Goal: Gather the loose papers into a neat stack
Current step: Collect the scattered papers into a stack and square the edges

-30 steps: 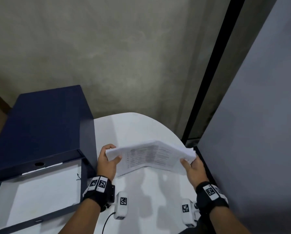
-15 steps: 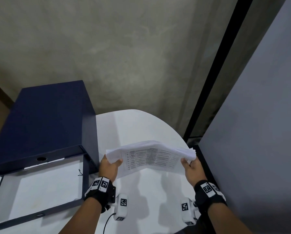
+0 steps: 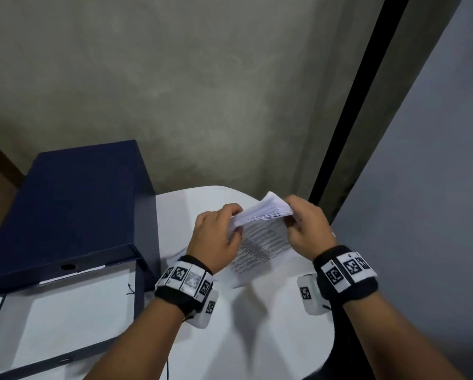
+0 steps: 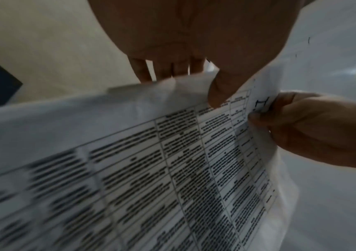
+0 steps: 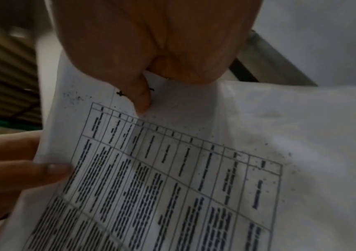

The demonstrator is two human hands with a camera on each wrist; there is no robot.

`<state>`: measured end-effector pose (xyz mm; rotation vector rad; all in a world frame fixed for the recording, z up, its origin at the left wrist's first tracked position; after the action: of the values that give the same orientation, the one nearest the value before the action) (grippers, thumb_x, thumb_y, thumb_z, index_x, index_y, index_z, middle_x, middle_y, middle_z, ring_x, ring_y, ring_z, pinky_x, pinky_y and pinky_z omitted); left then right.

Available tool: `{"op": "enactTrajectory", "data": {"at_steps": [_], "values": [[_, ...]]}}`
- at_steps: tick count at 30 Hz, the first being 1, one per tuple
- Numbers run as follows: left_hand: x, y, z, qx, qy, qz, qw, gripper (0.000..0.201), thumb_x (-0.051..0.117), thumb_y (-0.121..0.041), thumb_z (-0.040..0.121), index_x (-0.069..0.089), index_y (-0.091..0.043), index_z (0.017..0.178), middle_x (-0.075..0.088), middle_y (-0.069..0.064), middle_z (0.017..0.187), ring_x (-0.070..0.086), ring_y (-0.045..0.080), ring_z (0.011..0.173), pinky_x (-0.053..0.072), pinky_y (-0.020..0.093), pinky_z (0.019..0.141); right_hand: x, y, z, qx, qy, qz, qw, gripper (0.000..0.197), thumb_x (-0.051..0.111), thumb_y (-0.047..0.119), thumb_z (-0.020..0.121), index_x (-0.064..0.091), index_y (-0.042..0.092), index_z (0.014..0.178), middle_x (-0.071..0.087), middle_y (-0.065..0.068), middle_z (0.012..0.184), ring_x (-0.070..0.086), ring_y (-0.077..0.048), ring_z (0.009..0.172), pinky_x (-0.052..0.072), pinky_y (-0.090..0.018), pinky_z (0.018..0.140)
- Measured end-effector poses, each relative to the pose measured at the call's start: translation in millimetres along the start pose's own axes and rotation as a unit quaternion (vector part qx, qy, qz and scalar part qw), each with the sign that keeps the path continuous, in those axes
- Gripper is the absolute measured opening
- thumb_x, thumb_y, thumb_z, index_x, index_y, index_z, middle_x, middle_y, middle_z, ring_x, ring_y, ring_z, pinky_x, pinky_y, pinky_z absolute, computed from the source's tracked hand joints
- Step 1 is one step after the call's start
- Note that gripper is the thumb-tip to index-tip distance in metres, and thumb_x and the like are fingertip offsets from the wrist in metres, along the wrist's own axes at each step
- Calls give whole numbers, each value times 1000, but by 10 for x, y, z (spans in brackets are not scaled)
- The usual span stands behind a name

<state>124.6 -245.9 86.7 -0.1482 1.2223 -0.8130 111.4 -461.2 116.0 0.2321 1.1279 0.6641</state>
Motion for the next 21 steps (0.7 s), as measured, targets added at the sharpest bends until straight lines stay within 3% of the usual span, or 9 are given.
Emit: {"op": "enactTrajectory", "data": {"at_steps": [3,5,8,10,12,13,15,17,21], "values": [[-59,11,48,-14,-6,-76,997,21,52,-12,86,54,-19,106,67,-1,86,61,25,75,49,32,65,-55,177,130,-63,-11,-50,997,34,51,-6,69,59,13,96,62,0,85,58,-25,81,40,-32,77],[-84,14,20,-14,-31,-99,994,17,53,-6,86,55,-16,99,62,-2,77,56,23,66,46,31,58,-59,192,132,-54,-66,-68,994,32,61,4,77,61,17,107,66,2,99,60,-22,96,40,-42,99],[-106,71,-51,-82,-56,-154,983,5,53,-11,91,55,-14,95,62,5,73,57,28,62,48,38,53,6,-1,-11,47,-137,-66,987,57,69,32,82,48,21,134,52,1,137,46,-18,129,25,-47,115],[-134,152,-90,-153,-61,-234,958,10,53,-12,93,57,-21,95,68,9,84,64,28,71,53,37,58,78,-168,-155,151,-163,42,974,82,73,38,78,30,19,146,34,-2,152,33,-18,141,26,-47,117],[-149,224,-140,-194,-70,-321,924,27,54,-8,92,60,-34,98,71,-1,98,69,18,88,54,26,69,158,-227,-269,249,-147,207,935,92,76,34,79,18,25,151,23,0,159,26,-15,145,26,-46,119],[-157,236,-159,-203,-75,-351,911,33,55,-6,91,60,-37,100,71,-8,102,68,12,95,53,23,76,189,-207,-295,277,-125,297,905,88,74,27,83,18,26,151,26,-2,158,29,-14,144,28,-44,118],[-151,240,-187,-218,-79,-381,895,38,55,-3,91,59,-39,104,70,-13,106,67,4,100,51,23,86,255,-156,-303,289,-65,422,857,63,64,13,91,32,20,146,48,-4,146,47,-15,133,35,-45,114],[-145,217,-202,-226,-83,-386,891,38,53,-4,93,55,-39,105,67,-16,107,64,-5,98,48,19,87,289,-80,-285,270,-37,436,858,43,56,4,95,48,20,134,62,2,130,59,-12,122,40,-44,111],[-167,152,-222,-213,-111,-363,900,29,49,-8,96,43,-30,114,61,-21,105,59,-18,87,44,6,74,320,82,-267,245,-49,397,883,34,50,3,97,48,33,114,63,14,119,61,0,112,45,-31,104]]}}
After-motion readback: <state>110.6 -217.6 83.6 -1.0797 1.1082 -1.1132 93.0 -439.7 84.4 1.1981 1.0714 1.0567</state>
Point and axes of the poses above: each hand's wrist, its own z-axis towards the middle knuckle, its own x-axis out of the palm, y = z × x, the point moved 1 cm from there along z, towards the middle knuckle
